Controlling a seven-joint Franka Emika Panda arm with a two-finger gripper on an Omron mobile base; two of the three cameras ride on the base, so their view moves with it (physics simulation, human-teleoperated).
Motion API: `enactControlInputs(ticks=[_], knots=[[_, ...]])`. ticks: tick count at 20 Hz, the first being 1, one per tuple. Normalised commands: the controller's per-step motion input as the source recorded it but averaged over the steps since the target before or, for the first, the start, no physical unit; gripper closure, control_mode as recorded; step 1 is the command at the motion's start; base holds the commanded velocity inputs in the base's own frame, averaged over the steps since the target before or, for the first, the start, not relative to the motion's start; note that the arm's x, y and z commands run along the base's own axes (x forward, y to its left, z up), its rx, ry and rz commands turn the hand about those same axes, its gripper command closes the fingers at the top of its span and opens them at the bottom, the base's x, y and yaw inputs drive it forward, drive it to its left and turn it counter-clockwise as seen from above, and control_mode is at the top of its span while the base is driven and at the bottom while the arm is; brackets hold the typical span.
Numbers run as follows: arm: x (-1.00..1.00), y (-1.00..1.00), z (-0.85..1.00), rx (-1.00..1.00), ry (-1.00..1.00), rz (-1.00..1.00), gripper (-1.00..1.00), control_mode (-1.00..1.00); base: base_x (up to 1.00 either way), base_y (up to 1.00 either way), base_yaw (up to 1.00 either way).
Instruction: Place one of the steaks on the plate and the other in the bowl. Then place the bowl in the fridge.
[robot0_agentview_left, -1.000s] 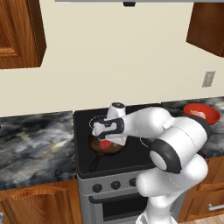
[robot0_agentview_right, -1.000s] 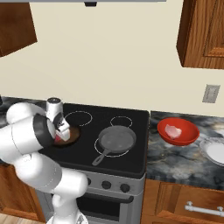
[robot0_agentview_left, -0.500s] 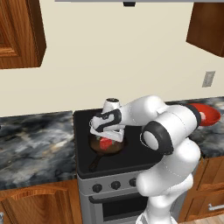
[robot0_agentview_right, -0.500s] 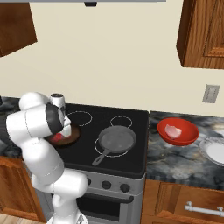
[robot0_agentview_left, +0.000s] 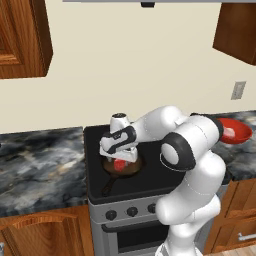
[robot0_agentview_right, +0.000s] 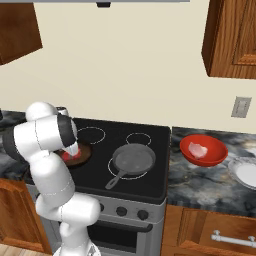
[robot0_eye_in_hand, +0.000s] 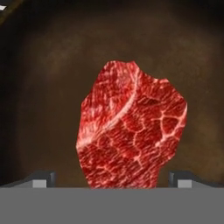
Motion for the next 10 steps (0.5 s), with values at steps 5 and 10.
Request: enactControlInputs(ticks=[5,10], knots=[[0.0,0.0,-0.06,-0.01,0.0,-0.05,-1.0,-1.0,0.0,0.0,0.0],[0.0,0.0,-0.14,0.0,0.0,-0.05,-1.0,-1.0,0.0,0.0,0.0]])
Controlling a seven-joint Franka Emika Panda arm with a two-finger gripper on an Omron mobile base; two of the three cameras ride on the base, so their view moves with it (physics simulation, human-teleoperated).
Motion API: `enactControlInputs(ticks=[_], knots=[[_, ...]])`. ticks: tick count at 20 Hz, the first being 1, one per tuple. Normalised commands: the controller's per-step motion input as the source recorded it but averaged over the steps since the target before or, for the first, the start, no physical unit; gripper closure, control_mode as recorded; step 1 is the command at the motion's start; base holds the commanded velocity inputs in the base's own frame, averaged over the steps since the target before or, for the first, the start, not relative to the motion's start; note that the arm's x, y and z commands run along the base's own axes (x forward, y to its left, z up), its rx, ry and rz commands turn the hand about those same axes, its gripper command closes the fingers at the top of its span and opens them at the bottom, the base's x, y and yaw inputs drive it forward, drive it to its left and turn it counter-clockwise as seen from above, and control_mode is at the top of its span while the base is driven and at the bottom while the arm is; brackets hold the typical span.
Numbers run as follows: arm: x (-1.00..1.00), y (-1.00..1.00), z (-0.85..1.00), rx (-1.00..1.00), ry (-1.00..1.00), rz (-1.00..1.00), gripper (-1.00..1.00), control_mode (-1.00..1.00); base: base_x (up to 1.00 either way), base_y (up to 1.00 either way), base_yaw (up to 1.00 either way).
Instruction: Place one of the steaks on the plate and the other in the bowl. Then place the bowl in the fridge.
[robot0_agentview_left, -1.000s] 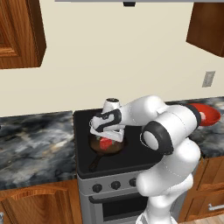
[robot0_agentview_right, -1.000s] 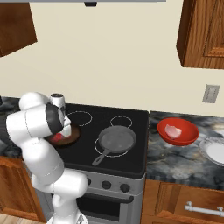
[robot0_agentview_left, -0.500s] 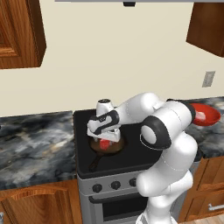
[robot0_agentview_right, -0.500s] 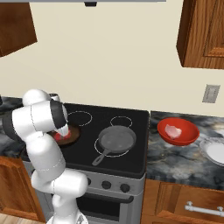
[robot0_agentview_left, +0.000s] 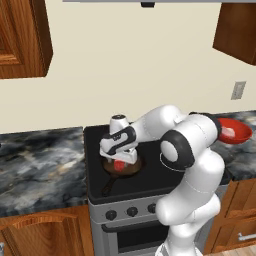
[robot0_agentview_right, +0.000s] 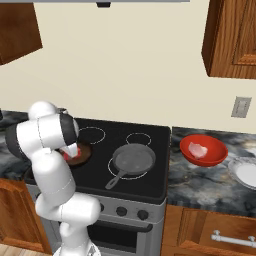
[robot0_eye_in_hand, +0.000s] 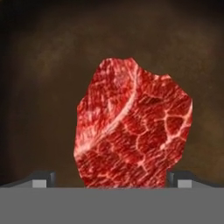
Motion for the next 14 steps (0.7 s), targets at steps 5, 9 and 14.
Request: enactControlInputs(ticks=[5,9,14], knots=[[0.0,0.0,-0.3,0.0,0.0,-0.04,-1.0,-1.0,0.0,0.0,0.0],[0.0,0.0,-0.3,0.0,0.0,-0.02,-1.0,-1.0,0.0,0.0,0.0],[-0.05,-0.01,-0.4,0.0,-0.02,0.0,-1.0,-1.0,0.0,0.0,0.0]])
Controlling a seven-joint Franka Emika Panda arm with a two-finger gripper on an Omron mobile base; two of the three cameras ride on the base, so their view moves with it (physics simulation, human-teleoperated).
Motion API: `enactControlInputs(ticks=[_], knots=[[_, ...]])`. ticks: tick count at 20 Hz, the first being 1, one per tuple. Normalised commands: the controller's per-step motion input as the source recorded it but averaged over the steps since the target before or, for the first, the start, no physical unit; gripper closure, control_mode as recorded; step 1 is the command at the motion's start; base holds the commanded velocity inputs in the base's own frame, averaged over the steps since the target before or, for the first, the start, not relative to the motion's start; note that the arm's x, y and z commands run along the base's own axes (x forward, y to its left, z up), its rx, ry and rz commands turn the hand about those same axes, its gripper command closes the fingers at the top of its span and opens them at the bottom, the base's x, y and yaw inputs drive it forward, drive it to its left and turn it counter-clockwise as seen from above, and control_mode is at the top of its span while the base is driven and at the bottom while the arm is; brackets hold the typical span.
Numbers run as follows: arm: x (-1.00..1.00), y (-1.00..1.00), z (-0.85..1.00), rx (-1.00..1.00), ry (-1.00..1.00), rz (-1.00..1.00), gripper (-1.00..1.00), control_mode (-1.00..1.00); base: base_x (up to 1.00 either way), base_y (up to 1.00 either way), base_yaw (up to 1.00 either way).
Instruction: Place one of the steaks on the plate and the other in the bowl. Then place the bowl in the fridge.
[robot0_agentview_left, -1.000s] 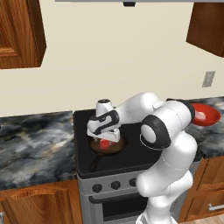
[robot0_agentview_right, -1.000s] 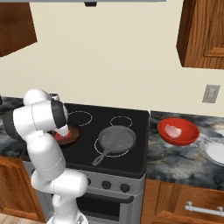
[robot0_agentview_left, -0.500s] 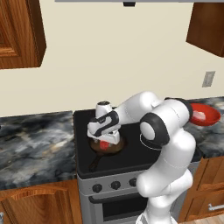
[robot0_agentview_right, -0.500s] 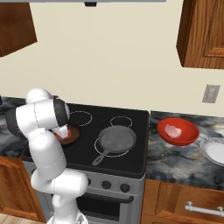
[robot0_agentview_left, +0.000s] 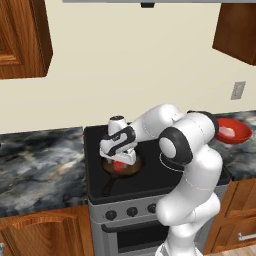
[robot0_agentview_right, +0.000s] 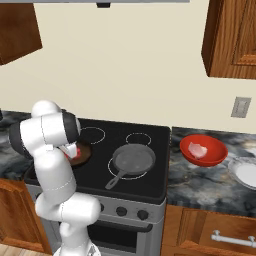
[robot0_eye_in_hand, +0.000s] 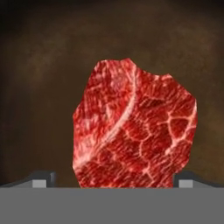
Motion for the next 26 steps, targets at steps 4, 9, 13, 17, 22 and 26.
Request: enactControlInputs(ticks=[4,9,13,17,22,26], knots=[[-0.35,-0.16,-0.36,0.0,-0.13,0.0,-1.0,-1.0,0.0,0.0,0.0],[-0.37,-0.24,-0.35,0.0,-0.14,0.0,-1.0,-1.0,0.0,0.0,0.0],[-0.32,-0.25,-0.27,0.0,-0.13,0.0,-1.0,-1.0,0.0,0.0,0.0],[-0.09,-0.13,-0.25,0.0,-0.1,0.0,-1.0,-1.0,0.0,0.0,0.0],[0.08,0.0,-0.36,0.0,-0.07,0.01,-1.0,-1.0,0.0,0.0,0.0],[0.15,0.01,-0.3,0.0,-0.06,0.0,1.0,-1.0,0.0,0.0,0.0]])
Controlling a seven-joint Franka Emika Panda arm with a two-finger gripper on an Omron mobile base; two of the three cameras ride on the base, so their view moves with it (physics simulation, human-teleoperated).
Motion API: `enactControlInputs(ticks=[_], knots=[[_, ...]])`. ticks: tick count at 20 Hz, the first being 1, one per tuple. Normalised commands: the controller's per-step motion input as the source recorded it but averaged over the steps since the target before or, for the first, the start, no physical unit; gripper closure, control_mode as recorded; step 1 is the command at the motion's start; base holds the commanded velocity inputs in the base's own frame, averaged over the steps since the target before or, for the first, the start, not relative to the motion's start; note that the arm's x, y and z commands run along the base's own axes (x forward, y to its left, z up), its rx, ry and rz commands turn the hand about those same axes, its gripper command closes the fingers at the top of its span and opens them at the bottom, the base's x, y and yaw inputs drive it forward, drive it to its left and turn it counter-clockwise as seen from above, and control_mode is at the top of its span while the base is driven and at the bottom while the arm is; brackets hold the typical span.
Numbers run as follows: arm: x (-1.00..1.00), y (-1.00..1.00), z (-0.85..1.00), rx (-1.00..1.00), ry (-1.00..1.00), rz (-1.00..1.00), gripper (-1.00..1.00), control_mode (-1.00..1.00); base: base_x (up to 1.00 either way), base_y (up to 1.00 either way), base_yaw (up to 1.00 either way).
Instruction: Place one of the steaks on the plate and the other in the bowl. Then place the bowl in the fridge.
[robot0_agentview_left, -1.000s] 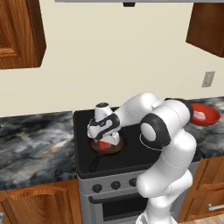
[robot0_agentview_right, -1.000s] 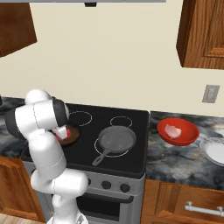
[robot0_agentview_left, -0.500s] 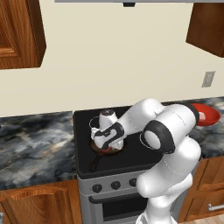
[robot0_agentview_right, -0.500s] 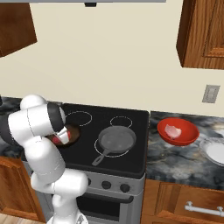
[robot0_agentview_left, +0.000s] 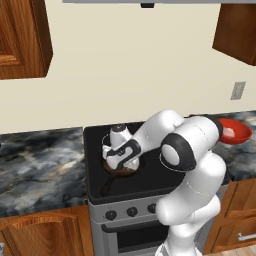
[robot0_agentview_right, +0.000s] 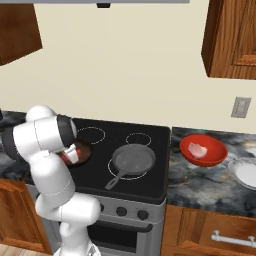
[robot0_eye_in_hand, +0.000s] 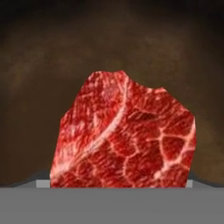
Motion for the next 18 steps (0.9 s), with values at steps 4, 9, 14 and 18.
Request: enactControlInputs(ticks=[4,9,14,18], knots=[[0.0,0.0,0.0,0.0,0.0,0.0,1.0,-1.0,0.0,0.0,0.0],[-0.4,-0.04,0.03,0.0,-0.07,0.0,1.0,-1.0,0.0,0.0,0.0],[-0.85,-0.31,0.4,0.0,-0.13,0.0,1.0,-1.0,0.0,0.0,0.0],[-0.29,-0.51,0.74,0.0,-0.12,0.0,1.0,-1.0,0.0,0.0,0.0]])
